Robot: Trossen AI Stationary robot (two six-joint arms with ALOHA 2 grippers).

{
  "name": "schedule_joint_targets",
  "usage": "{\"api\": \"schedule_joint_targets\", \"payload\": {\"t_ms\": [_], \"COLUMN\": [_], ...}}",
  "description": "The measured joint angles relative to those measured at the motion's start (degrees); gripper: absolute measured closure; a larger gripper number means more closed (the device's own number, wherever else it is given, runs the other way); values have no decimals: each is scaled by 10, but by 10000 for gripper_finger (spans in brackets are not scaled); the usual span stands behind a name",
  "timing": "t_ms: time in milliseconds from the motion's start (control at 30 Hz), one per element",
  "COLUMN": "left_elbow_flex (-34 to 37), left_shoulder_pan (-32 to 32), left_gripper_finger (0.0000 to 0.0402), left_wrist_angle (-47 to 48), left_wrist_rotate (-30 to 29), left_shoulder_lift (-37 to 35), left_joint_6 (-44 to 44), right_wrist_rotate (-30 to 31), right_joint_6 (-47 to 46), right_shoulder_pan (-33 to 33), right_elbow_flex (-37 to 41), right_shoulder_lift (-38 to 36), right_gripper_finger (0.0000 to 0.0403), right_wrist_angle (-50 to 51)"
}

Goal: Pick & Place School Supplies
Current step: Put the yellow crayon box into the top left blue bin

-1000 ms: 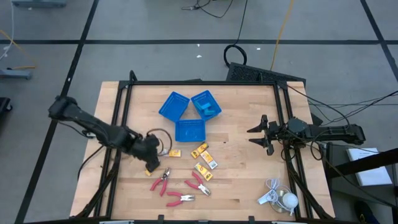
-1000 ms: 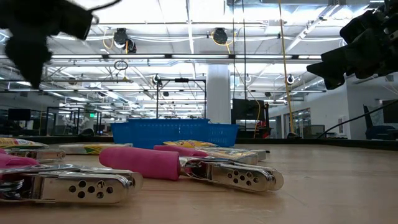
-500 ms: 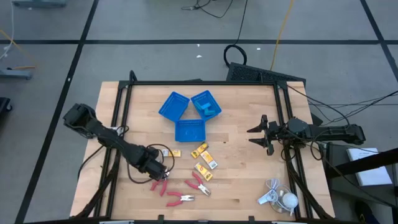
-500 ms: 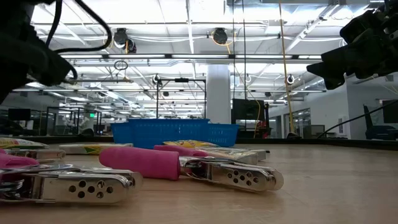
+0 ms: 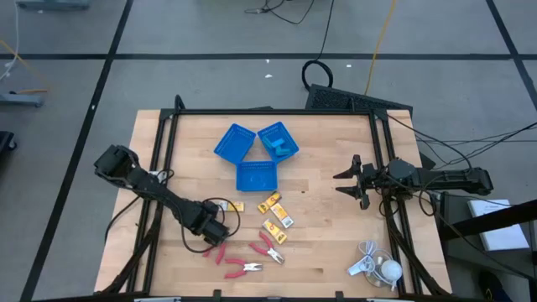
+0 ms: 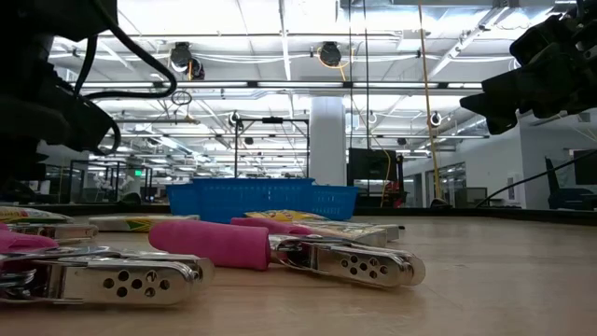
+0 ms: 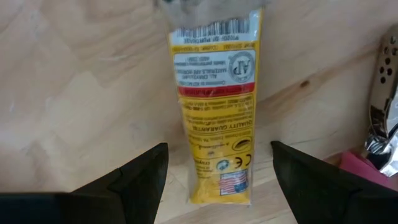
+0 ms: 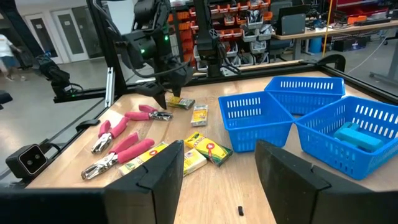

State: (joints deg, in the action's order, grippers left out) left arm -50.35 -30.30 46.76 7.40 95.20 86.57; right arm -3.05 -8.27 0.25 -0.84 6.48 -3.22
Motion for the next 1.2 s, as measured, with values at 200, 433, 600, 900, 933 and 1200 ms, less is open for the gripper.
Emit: {"api": "schedule_joint_targets", "payload": {"t_ms": [200,433,600,900,933,1200], "left_elbow_flex": [0,0,0,2,2,1], "left_shoulder_pan": [0,0,0,0,0,-4], "left_gripper_finger": [157,246,275,271,272,282], "left_wrist_angle": [-4,-14,-14,-14,-13,-19], "left_wrist_rotate": [0,-12,-21,-78,-88,-185], "left_shoulder_lift": [0,0,-3,-55,-64,-125], "left_joint_6": [1,7,10,10,10,-16], "right_wrist_rotate": [0,0,0,0,0,0], "right_joint_6": [0,0,0,0,0,0], "right_shoulder_pan": [0,0,0,0,0,0], "right_elbow_flex": [0,0,0,0,0,0], "right_shoulder_lift": [0,0,0,0,0,0], "right_gripper_finger": [211,215,210,212,213,211], "right_wrist_angle": [0,0,0,0,0,0]}}
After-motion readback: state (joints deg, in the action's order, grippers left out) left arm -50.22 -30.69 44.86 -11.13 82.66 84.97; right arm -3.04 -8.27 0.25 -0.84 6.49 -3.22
